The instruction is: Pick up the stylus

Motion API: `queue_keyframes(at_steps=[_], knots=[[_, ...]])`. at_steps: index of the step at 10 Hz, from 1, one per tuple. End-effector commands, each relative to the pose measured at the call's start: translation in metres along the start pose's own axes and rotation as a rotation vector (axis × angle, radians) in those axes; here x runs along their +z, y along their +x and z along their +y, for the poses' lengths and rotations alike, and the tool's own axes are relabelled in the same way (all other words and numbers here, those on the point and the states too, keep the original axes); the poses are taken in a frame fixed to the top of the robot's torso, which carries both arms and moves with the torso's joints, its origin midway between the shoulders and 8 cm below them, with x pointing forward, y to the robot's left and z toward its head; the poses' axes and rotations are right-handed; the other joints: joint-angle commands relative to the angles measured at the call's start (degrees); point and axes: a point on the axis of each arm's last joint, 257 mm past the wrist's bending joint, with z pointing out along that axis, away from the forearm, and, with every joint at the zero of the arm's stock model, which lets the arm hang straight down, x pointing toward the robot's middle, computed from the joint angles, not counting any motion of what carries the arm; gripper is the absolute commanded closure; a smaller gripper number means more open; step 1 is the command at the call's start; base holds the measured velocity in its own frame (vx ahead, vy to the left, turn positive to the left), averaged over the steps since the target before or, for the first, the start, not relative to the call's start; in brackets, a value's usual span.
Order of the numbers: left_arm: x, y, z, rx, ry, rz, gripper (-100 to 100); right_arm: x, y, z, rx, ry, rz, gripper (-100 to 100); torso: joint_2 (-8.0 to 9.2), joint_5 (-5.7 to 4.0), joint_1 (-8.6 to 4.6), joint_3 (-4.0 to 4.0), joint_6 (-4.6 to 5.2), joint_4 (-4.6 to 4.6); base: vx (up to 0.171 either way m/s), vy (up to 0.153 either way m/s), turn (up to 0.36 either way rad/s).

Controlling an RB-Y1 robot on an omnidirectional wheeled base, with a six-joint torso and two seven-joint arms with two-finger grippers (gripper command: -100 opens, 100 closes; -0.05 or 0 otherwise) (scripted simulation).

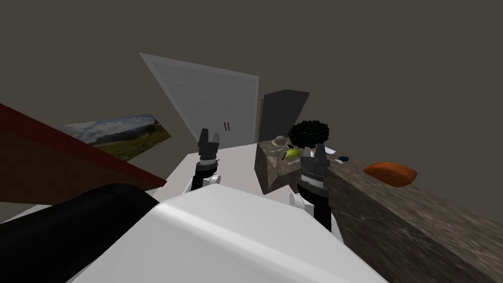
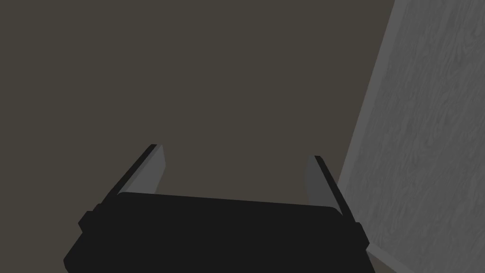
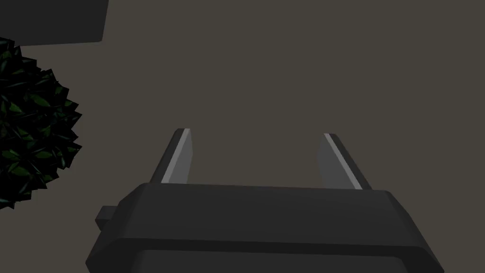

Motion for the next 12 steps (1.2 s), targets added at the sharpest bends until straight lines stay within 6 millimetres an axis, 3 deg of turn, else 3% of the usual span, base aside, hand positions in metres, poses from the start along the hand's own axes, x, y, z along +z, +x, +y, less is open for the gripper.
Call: queue_keyframes(at_steps=[1, 6, 10, 12], knots=[[0.0, 0.0, 0.0, 0.0, 0.0, 0.0, 0, -0.001, 0.005, -0.004, -0.041, 0.001, 0.051, -100, 0.0, 0.0, 0.0, 0.0, 0.0, 0.0, 0.02, 0.039, -0.059], [0.0, 0.0, 0.0, 0.0, 0.0, 0.0, 0, -0.004, 0.007, -0.033, -0.271, 0.015, 0.197, -100, -0.48, 0.08, 0.35, -0.27, 0.01, -0.1, 0.102, 0.095, -0.143], [0.0, 0.0, 0.0, 0.0, 0.0, 0.0, 0, -0.004, -0.006, -0.058, -0.45, 0.034, 0.246, -100, -0.69, 0.15, 0.62, -0.4, 0.01, -0.16, 0.153, 0.166, -0.174], [0.0, 0.0, 0.0, 0.0, 0.0, 0.0, 0, -0.004, -0.022, -0.076, -0.564, 0.055, 0.262, -100, -0.52, 0.1, 0.44, -0.31, 0.0, -0.12, 0.142, 0.138, -0.16]])
